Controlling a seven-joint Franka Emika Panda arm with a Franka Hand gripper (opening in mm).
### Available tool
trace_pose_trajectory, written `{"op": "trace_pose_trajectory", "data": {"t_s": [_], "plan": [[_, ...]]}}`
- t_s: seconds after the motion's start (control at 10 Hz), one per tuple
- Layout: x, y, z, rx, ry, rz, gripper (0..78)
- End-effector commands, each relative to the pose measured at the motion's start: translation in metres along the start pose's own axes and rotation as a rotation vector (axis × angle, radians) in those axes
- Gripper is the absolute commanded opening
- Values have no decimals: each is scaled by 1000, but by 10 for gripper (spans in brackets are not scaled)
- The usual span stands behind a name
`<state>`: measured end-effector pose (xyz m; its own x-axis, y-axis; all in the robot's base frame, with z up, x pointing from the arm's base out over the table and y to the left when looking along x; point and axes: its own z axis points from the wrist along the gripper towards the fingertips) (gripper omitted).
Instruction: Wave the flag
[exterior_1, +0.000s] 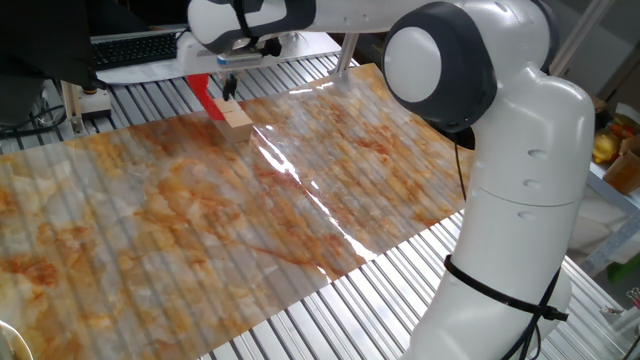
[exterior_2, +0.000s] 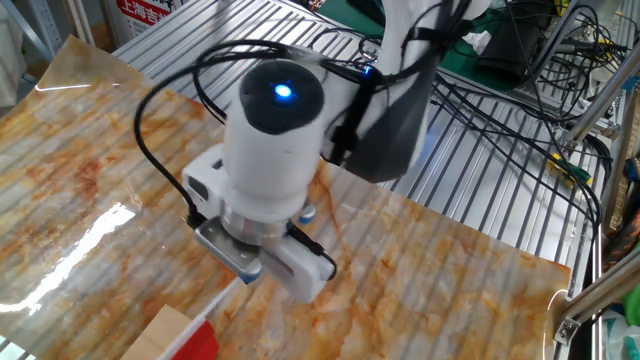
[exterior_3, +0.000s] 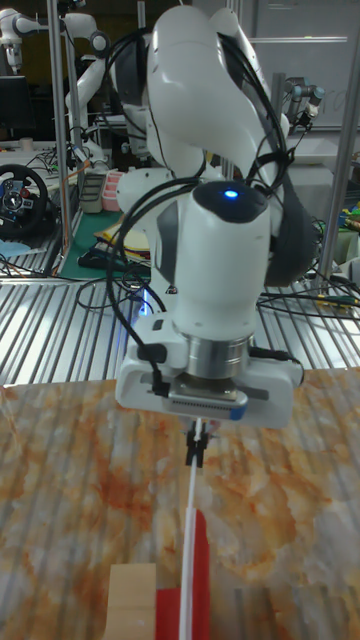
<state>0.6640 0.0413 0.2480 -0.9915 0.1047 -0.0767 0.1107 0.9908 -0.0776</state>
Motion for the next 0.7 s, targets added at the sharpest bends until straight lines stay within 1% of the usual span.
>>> {"op": "trace_pose_trajectory", "data": {"t_s": [0.1,0.2,0.4,0.5,0.6,0.7], "plan": [[-26,-89,19,-35,-2,-84,11],[-35,-107,21,-44,5,-98,11],[-50,-142,21,-44,11,-117,11],[-54,-151,21,-44,18,-119,11],[-61,-171,18,-50,36,-118,11],[-64,-183,16,-46,37,-123,11]]}}
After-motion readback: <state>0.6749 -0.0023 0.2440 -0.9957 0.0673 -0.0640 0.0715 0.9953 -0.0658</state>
